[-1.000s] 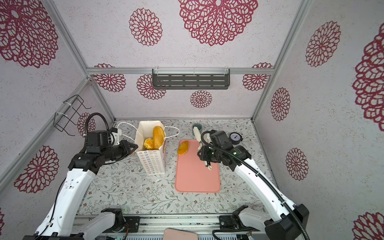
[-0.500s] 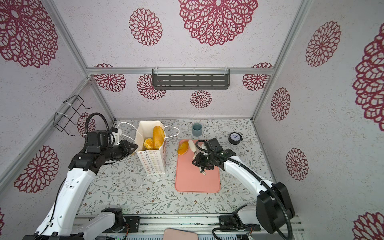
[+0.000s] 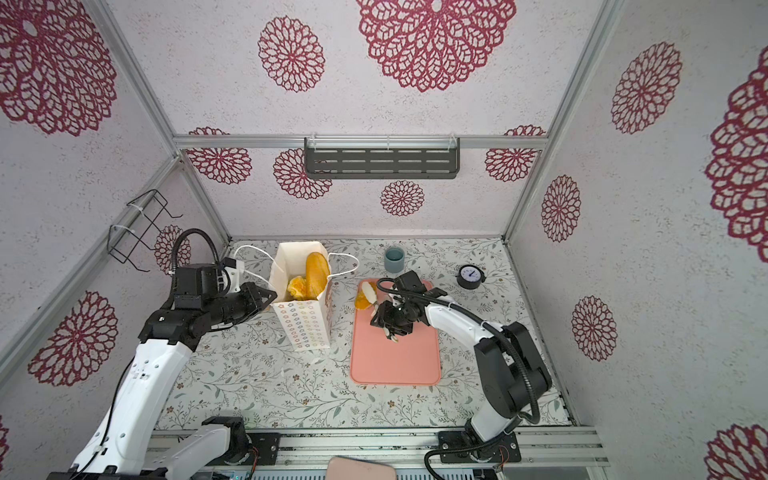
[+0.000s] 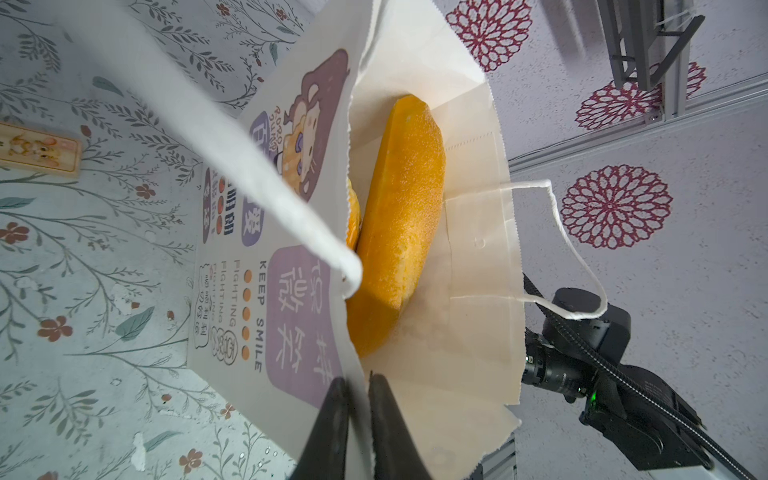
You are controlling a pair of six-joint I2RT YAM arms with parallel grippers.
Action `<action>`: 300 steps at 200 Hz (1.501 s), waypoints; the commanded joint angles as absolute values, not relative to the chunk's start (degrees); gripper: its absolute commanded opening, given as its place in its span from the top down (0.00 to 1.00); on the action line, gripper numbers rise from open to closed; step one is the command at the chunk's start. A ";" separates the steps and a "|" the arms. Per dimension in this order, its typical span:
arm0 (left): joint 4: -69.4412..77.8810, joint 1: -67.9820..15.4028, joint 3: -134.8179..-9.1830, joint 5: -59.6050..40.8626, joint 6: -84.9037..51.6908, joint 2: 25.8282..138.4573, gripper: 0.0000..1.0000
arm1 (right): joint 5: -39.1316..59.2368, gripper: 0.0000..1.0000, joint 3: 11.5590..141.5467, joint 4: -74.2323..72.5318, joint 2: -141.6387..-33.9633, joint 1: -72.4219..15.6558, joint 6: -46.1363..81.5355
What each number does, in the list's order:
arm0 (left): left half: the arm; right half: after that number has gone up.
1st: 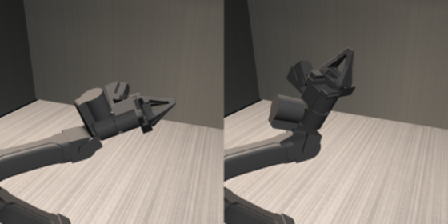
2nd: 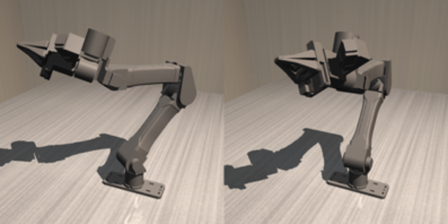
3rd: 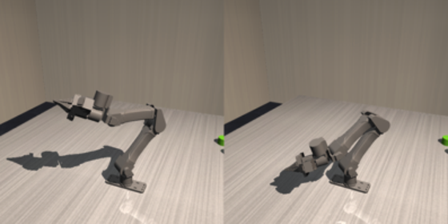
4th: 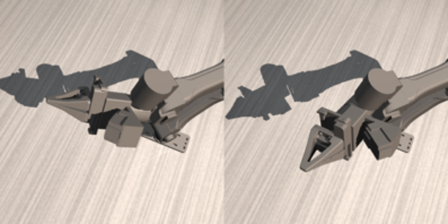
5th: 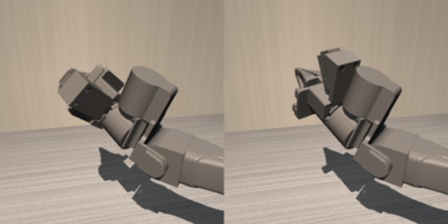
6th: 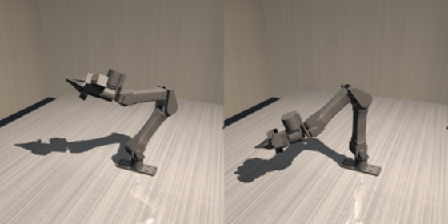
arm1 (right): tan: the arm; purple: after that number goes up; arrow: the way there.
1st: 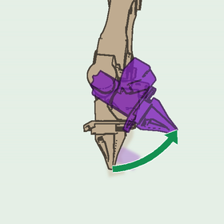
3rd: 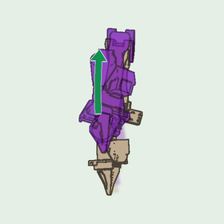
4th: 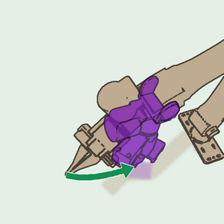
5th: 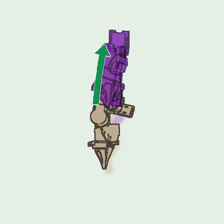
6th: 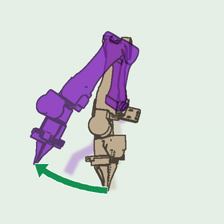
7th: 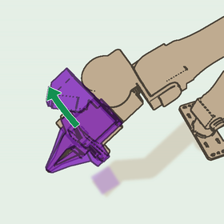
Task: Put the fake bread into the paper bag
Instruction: 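Move the tongs back and lower them onto the small orange slice, then close the tongs on the small orange slice and lift it, then carry the small slice in the tongs over the bag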
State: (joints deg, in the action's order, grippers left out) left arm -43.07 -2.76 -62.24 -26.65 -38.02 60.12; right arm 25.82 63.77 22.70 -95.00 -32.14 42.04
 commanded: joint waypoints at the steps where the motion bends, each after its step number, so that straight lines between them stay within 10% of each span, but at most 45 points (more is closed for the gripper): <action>1: -41.59 -3.25 -61.34 -27.59 -38.07 59.17 0.86 | 26.77 0.47 67.07 21.08 -96.47 -32.91 41.91; 132: -41.47 -3.25 -61.17 -28.04 -38.17 58.95 0.86 | 25.01 0.64 67.22 18.13 -99.09 -33.08 44.46; 220: -42.45 -3.23 -62.27 -27.47 -37.95 59.14 0.86 | 15.69 0.74 62.69 25.02 -79.85 -31.99 43.54; 300: -43.39 -3.25 -63.28 -26.48 -38.32 58.87 0.86 | -2.42 0.77 84.91 39.67 -71.71 -44.09 37.76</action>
